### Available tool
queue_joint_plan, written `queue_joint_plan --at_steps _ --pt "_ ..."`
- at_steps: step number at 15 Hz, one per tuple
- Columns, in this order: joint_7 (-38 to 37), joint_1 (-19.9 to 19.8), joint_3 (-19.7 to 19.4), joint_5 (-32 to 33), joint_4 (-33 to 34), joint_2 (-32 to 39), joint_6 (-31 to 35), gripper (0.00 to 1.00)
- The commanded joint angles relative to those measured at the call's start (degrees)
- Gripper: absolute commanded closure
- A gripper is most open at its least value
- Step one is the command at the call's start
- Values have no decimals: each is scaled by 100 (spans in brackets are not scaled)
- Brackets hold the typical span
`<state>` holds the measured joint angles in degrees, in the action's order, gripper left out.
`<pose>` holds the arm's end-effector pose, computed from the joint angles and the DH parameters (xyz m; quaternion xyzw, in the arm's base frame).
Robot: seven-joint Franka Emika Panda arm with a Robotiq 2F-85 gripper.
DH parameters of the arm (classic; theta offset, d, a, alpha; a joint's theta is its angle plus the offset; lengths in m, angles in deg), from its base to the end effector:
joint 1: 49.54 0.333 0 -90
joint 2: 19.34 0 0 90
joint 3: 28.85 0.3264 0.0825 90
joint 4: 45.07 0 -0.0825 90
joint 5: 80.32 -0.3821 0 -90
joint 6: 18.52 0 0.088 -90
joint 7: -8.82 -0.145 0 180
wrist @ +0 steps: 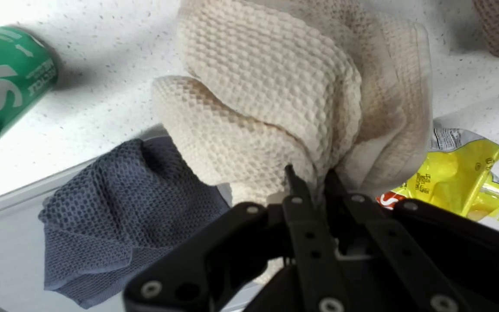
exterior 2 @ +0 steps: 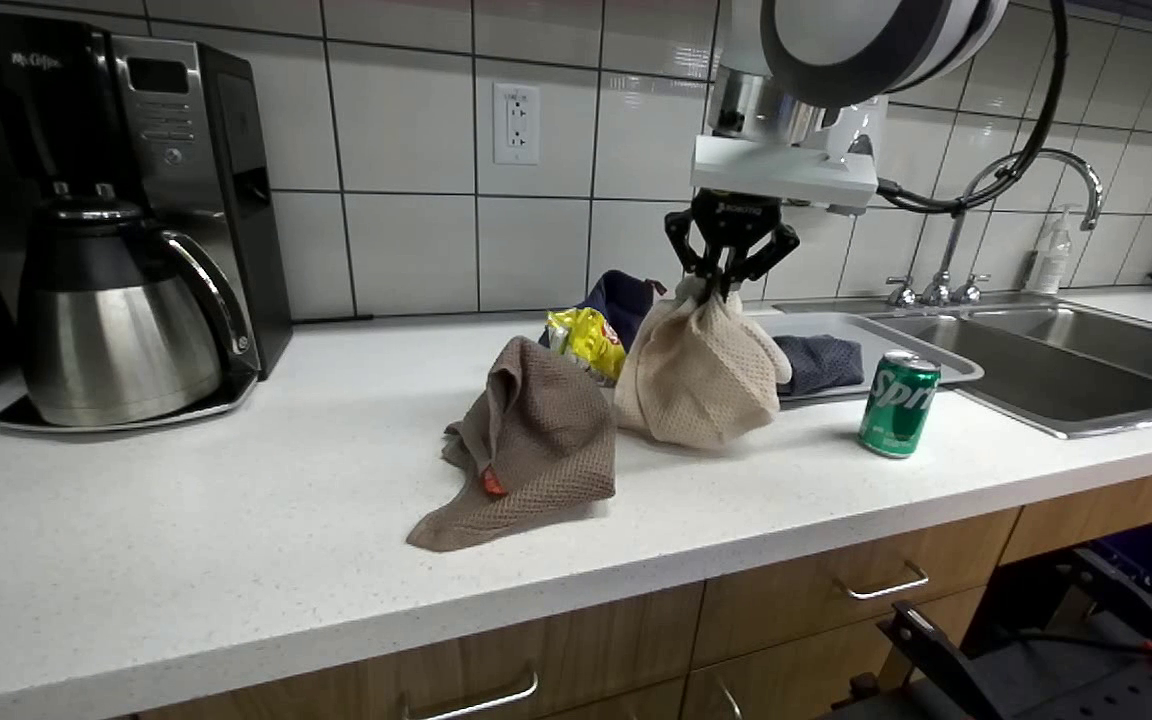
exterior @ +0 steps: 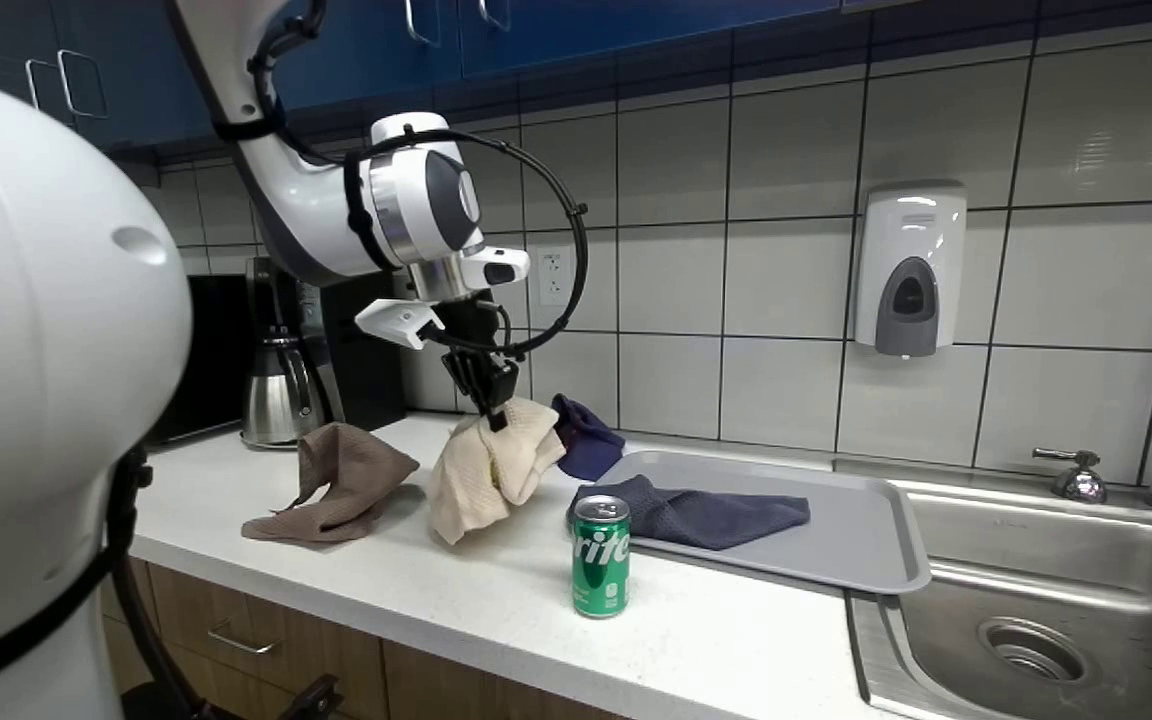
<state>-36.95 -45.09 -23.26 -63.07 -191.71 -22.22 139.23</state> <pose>0.4693 0.0908 0.2834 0.9741 -0.1762 0.1414 0.0107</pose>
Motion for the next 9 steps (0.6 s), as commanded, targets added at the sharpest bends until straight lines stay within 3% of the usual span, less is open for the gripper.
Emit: queue_joint_plan --at_steps 1,9 --pt "-142 -61 45 116 -128 82 183 97" --pt "-254 -12 -56 262 -184 488 370 97"
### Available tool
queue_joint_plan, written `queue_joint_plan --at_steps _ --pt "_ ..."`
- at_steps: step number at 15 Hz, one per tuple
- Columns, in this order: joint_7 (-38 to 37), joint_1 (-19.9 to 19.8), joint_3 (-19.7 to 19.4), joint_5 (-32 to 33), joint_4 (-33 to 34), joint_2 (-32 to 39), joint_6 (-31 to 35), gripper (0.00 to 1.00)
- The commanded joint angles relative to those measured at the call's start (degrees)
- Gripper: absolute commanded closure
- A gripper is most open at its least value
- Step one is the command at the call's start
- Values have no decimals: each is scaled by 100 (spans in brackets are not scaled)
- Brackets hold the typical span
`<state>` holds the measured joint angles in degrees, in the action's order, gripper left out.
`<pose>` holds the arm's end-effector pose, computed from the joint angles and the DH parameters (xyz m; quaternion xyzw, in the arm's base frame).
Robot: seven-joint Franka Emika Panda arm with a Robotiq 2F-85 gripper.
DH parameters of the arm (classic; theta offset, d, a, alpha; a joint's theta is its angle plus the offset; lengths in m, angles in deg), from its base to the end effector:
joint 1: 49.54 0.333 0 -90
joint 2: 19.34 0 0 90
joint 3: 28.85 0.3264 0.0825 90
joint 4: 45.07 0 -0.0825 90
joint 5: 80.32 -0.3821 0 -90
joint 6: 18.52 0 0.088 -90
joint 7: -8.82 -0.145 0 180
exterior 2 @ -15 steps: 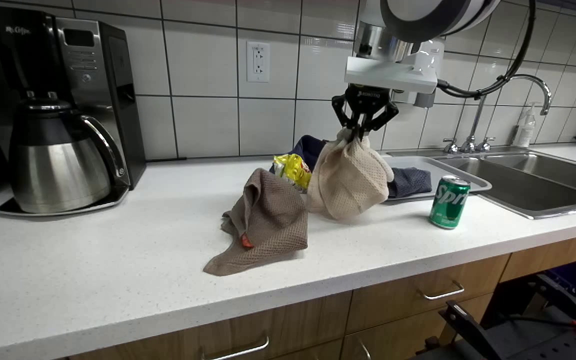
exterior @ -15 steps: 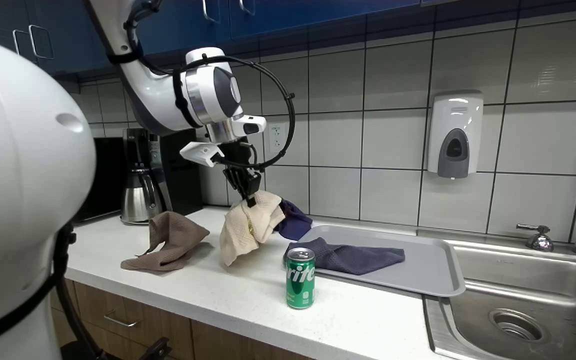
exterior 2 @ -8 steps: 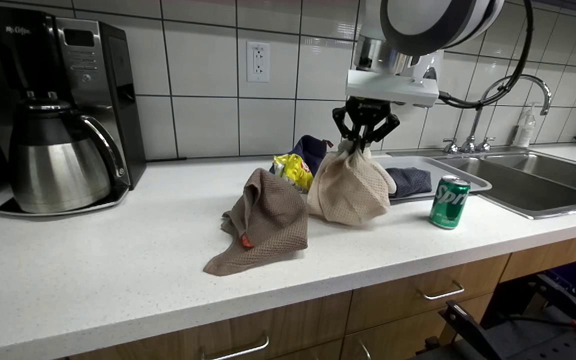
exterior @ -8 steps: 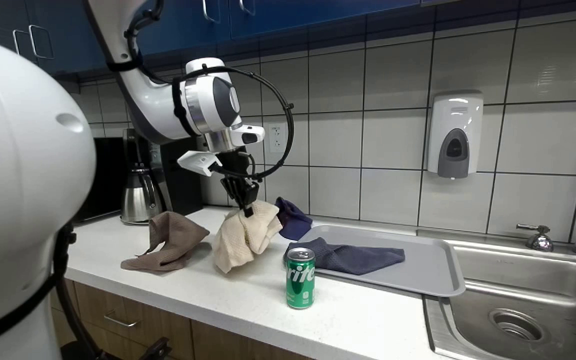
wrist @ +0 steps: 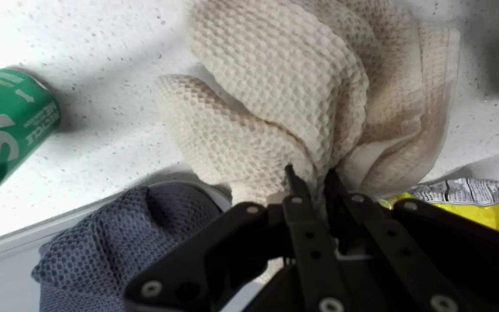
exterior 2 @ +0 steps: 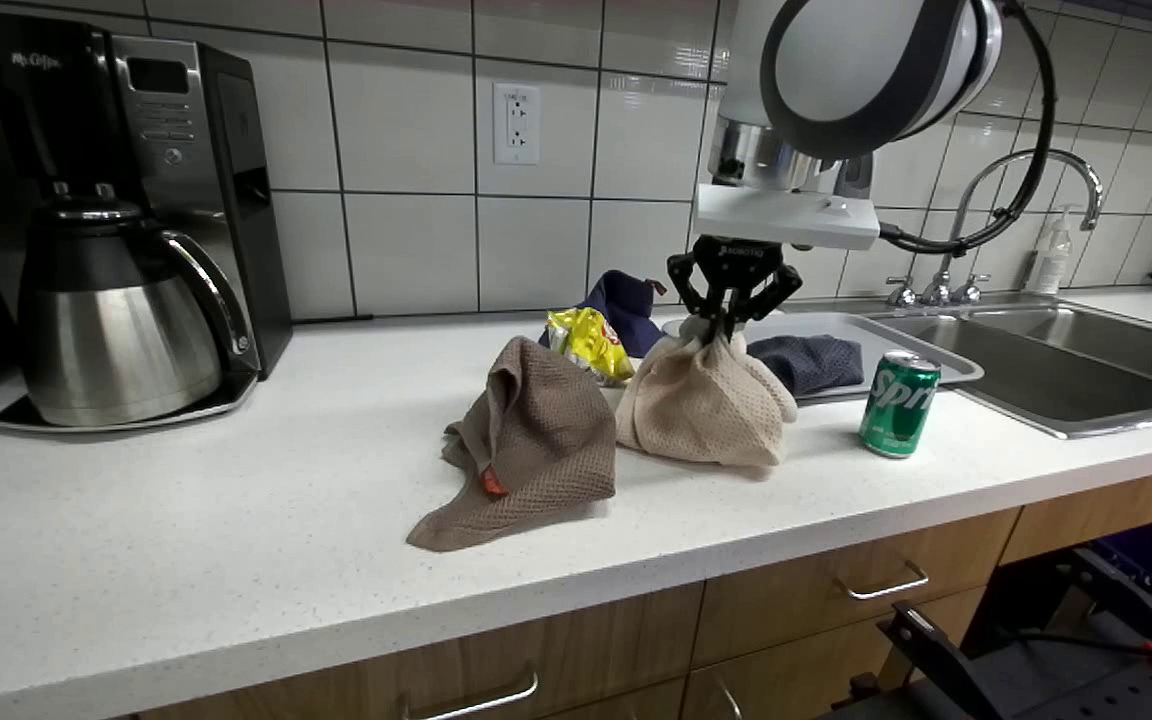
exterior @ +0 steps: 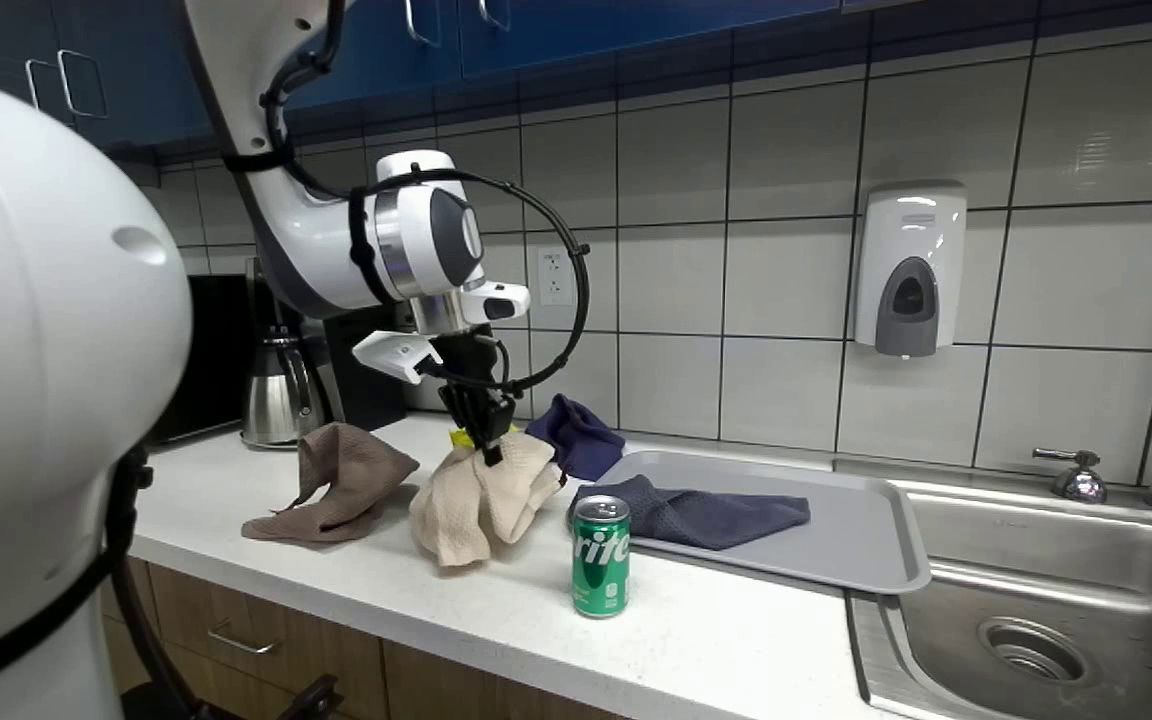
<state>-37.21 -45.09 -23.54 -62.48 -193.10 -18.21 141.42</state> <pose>0.4593 0.0894 0.2452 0.9783 -0.1732 0.1129 0.0146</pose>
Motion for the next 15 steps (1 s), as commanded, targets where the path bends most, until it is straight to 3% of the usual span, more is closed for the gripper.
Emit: queue_joint_plan --at_steps 1,10,12,15 --pt "-238 -8 -34 215 -33 143 162 97" --pt "-250 39 -58 254 30 498 261 97" --pt "-171 24 -37 155 61 487 208 60" --pt "-87 8 -12 68 106 406 135 39"
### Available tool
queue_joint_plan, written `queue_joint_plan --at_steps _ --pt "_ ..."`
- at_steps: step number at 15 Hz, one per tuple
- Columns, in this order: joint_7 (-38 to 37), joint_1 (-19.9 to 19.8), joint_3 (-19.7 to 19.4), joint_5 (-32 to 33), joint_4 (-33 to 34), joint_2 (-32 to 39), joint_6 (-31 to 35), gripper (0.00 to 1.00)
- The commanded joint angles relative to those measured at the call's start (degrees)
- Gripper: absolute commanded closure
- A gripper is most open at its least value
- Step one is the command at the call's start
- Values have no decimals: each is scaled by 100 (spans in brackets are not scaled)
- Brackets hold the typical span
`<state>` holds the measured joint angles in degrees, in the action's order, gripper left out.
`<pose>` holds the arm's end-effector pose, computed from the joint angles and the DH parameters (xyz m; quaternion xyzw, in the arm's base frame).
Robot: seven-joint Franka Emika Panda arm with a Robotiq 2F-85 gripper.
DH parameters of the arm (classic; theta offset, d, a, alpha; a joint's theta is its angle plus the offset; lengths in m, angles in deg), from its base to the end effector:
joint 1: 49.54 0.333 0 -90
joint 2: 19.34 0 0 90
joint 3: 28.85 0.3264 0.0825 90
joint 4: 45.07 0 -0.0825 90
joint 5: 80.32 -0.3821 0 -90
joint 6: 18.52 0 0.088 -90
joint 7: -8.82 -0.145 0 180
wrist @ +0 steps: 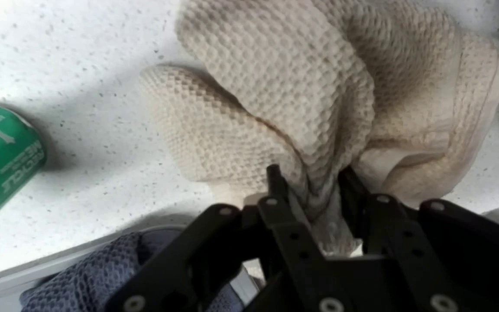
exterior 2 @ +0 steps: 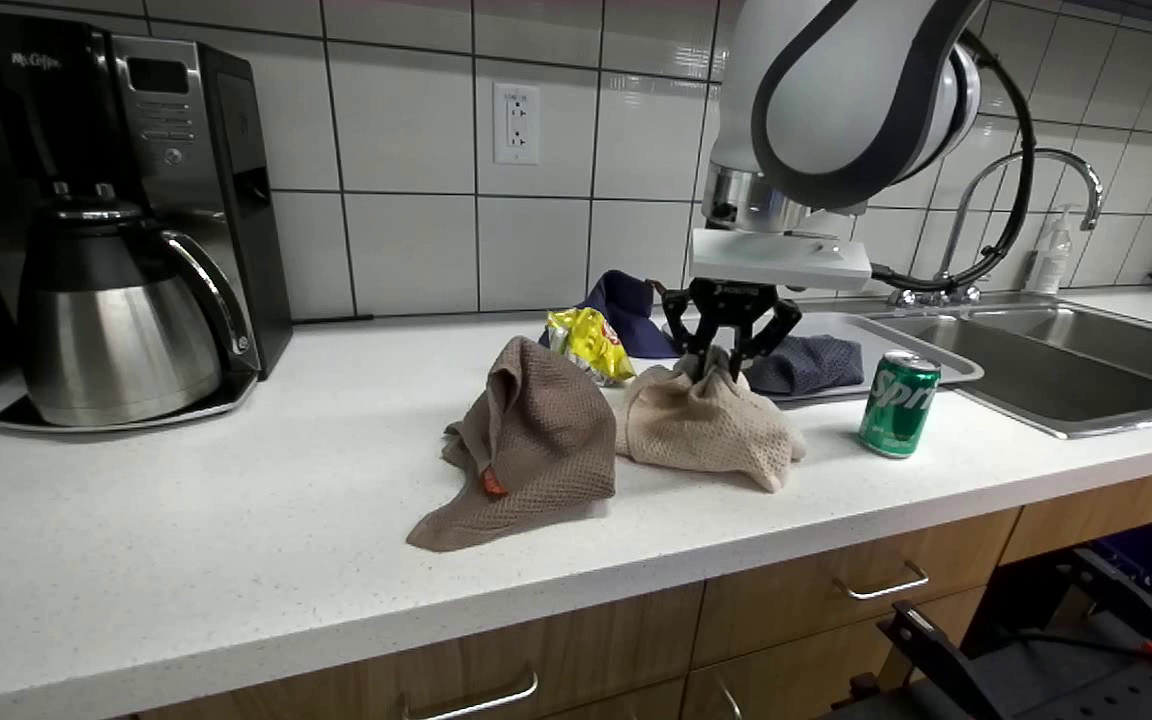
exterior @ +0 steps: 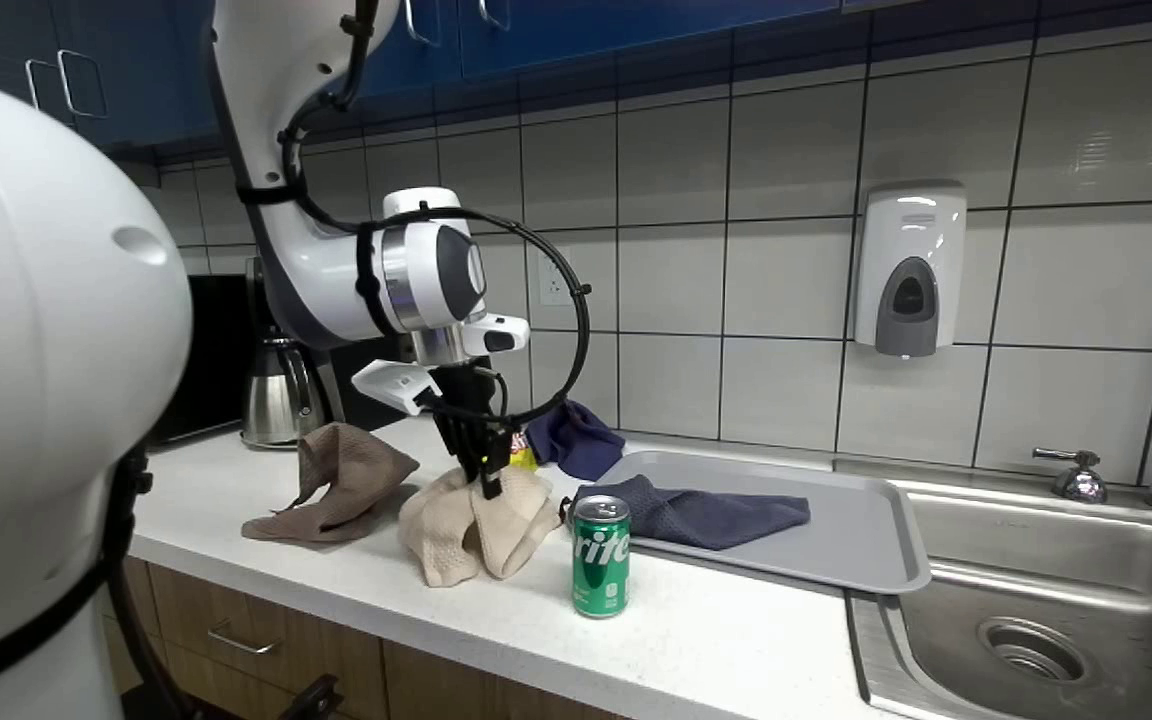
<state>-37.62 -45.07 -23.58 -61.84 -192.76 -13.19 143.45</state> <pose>0.4564 0.0918 0.2105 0.9814 -0.1694 0.0887 0.0157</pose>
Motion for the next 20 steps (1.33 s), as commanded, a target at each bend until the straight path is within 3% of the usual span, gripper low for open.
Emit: queue_joint_plan --at_steps 1,5,6,11,20 --pt "-8 -3 2 -36 98 -130 -100 32" --pt "82 -35 8 -152 212 -259 -205 2" --pt "95 -46 1 -186 252 -294 -237 0" --pt "104 -79 -120 -276 451 -401 -314 0" --pt "134 -147 -673 -350 800 -284 -448 0"
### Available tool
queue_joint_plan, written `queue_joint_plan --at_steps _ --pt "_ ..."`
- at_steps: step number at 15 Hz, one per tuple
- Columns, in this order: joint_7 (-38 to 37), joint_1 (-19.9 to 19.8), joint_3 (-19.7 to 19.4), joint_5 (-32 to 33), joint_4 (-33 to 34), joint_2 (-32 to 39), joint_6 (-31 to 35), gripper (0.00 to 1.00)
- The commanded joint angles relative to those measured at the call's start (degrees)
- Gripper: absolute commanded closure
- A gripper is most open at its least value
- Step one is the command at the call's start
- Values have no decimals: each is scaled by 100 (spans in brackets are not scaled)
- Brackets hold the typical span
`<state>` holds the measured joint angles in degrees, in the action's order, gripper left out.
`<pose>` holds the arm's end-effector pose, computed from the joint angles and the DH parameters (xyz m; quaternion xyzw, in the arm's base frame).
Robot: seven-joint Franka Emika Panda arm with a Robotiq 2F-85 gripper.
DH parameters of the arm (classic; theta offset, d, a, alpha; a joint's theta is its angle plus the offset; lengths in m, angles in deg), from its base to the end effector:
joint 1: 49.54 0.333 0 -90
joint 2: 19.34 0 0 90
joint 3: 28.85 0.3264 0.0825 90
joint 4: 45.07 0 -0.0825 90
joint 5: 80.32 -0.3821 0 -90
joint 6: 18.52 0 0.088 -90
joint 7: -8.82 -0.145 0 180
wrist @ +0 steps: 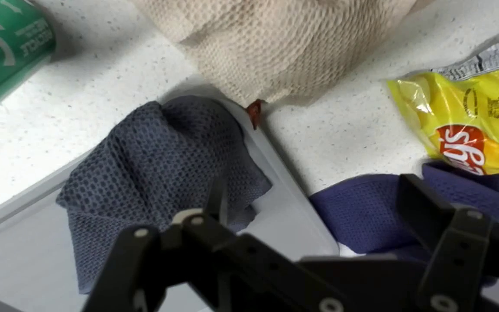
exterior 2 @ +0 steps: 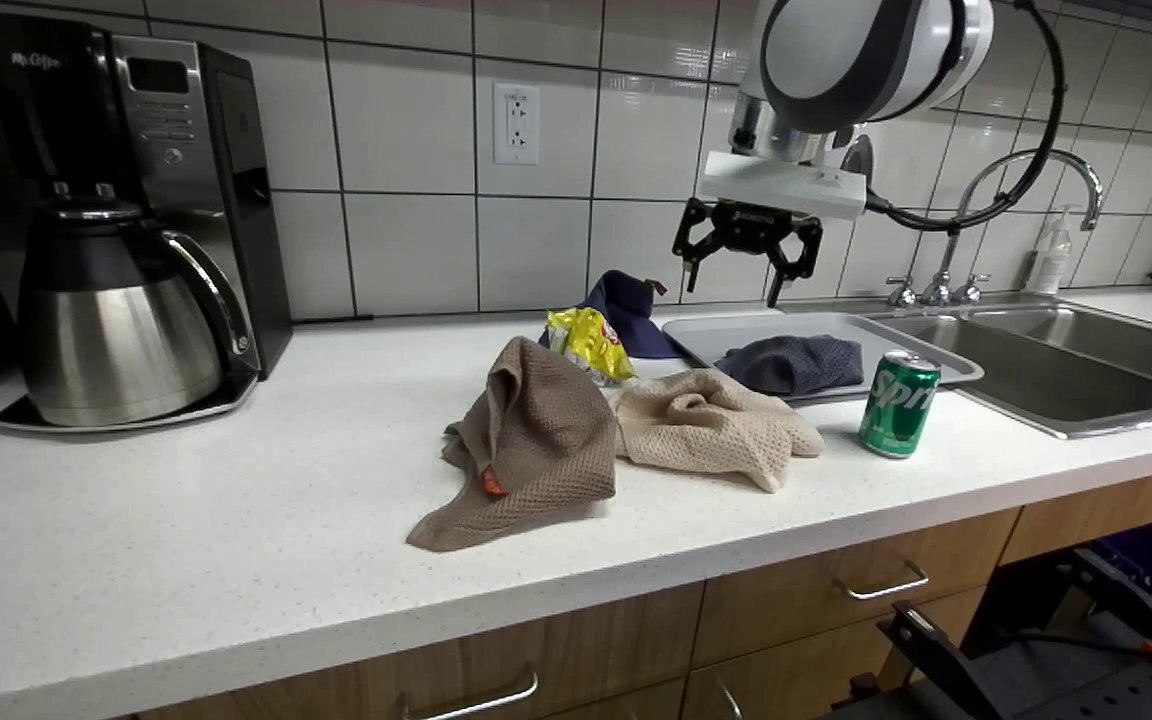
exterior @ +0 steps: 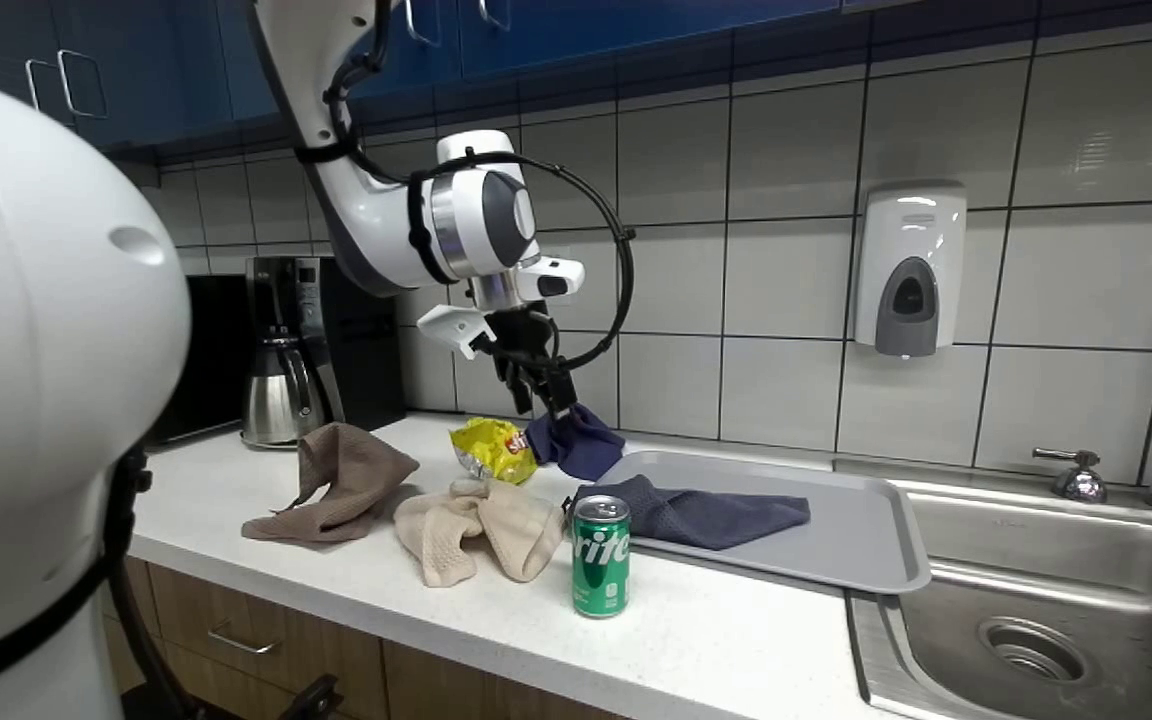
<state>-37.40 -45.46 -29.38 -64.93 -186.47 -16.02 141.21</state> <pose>0.5094 0.0402 0.2719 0.9583 -0.2471 0.1438 0.0024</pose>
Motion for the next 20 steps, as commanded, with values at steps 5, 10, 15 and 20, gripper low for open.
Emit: queue_joint_plan --at_steps 5,10,15,20 --pt "199 -240 -309 -99 277 119 -294 0" --pt "160 -290 -520 -25 408 372 -378 0" --pt "39 -239 -712 47 633 670 -530 0" --pt "-16 -148 -885 89 915 1085 -592 0"
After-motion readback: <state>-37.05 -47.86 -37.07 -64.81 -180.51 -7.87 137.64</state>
